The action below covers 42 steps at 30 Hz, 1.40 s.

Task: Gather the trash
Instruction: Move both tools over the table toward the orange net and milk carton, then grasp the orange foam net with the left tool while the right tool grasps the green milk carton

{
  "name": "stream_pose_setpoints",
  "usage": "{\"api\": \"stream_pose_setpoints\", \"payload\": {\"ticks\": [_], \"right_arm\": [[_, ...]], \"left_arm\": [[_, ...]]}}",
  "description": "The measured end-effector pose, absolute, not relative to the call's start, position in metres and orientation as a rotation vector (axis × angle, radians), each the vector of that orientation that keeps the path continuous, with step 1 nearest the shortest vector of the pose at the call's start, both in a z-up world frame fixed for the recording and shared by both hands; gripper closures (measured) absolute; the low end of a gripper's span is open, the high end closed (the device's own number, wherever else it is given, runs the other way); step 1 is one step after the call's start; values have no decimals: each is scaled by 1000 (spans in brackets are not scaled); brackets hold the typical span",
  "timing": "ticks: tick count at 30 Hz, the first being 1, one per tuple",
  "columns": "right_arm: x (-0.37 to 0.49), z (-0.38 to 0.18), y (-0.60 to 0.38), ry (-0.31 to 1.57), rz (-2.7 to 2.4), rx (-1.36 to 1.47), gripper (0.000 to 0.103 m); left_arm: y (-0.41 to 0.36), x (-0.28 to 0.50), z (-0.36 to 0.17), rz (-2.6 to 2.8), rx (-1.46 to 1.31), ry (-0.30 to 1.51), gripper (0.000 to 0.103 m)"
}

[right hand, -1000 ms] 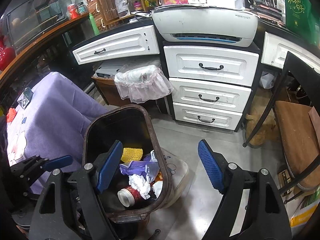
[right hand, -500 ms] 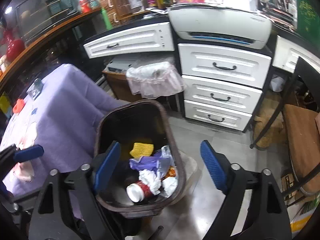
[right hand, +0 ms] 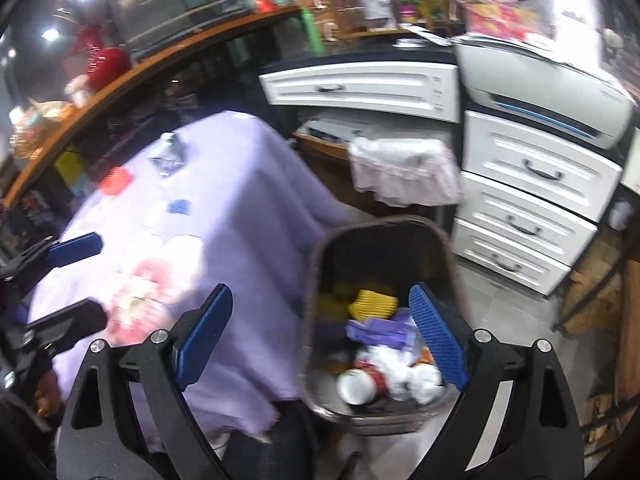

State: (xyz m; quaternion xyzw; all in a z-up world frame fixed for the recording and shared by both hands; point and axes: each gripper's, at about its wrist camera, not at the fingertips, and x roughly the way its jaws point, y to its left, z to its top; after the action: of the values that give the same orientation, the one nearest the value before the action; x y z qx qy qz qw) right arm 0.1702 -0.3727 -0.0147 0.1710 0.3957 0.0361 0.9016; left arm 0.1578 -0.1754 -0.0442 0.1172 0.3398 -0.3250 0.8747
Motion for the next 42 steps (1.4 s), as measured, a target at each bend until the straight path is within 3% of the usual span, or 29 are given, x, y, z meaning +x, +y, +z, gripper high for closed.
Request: {"api": "stream_pose_setpoints", "payload": {"ticks": [10,24,31,42], "right_arm": [[224,26,-311,793,252,354,13],[327,50,-194,858,430,132,10],[385,44,-150,861,438,-43,10],[497,18,-110,983,433,-94,10]], "left_arm": [[-72,194,-24,-417,202,684,6],[74,248,-33,-106,71,781,6],[116,282,-33,-45,27,799,6],[137,360,-34,-11,18,843,6]]}}
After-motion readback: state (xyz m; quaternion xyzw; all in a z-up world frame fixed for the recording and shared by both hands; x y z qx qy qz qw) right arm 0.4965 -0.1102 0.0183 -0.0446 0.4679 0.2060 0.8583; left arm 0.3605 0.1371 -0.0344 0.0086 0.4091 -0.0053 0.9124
